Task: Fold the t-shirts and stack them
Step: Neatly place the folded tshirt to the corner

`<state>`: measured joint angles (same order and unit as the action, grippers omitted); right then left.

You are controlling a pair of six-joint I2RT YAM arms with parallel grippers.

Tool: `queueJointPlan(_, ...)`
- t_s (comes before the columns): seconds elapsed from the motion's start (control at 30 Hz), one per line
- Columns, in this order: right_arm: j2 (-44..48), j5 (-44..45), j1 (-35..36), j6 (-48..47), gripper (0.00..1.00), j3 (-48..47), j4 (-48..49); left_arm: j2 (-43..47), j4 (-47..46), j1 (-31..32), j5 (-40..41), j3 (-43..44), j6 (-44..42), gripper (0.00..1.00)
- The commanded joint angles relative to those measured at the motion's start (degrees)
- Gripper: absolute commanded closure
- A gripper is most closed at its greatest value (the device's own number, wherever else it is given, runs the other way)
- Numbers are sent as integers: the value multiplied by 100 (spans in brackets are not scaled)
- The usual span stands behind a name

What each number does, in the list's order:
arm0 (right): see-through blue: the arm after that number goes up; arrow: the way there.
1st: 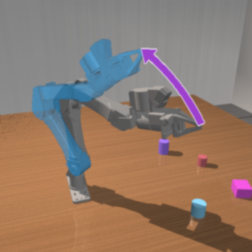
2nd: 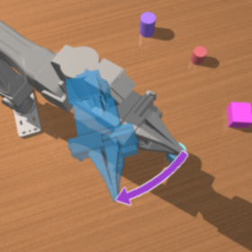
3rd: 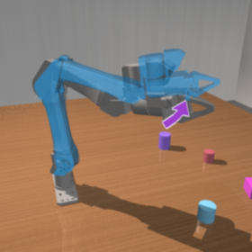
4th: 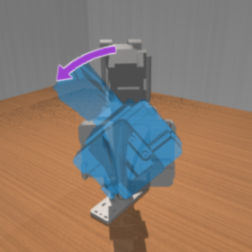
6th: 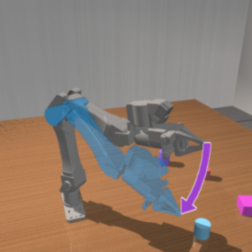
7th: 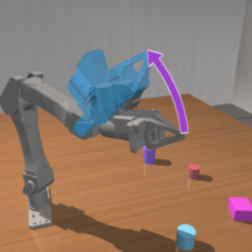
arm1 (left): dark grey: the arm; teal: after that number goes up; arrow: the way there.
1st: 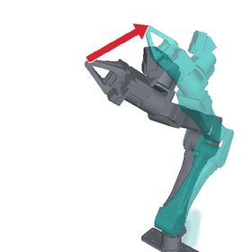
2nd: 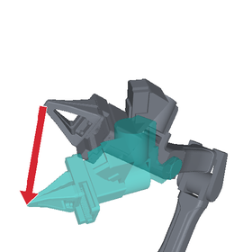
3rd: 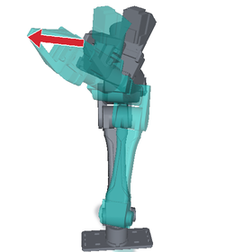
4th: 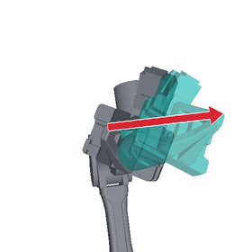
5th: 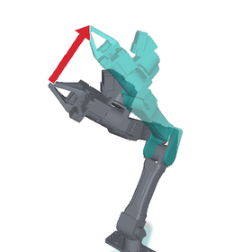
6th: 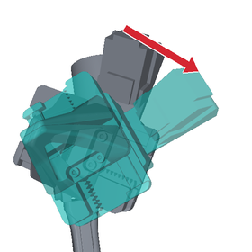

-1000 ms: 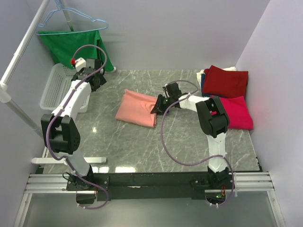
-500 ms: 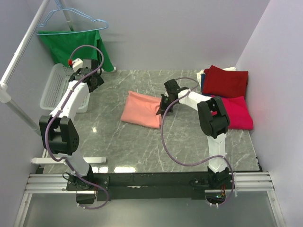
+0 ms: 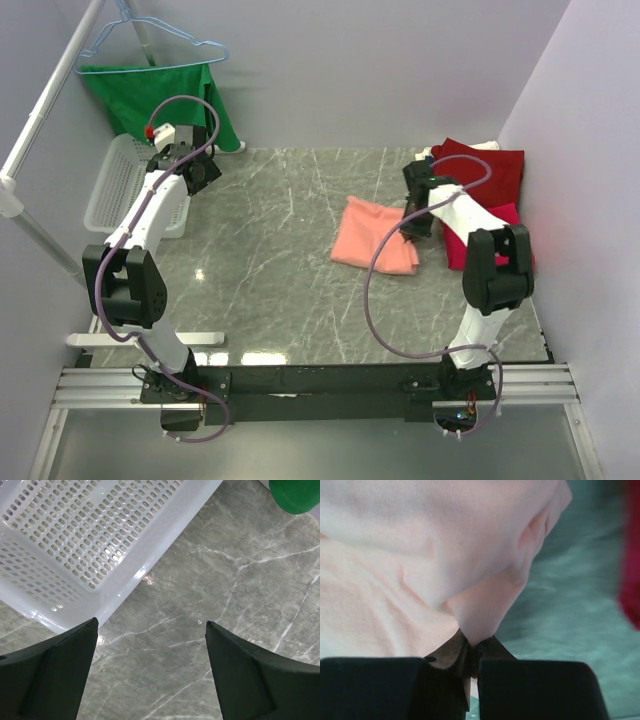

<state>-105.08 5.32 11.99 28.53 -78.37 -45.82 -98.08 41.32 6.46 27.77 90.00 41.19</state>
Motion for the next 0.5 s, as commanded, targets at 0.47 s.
queueJointPlan(0.47,743,1919,-856,-586,100,-1512,-778,219,-115,-4,-298,45,-146,7)
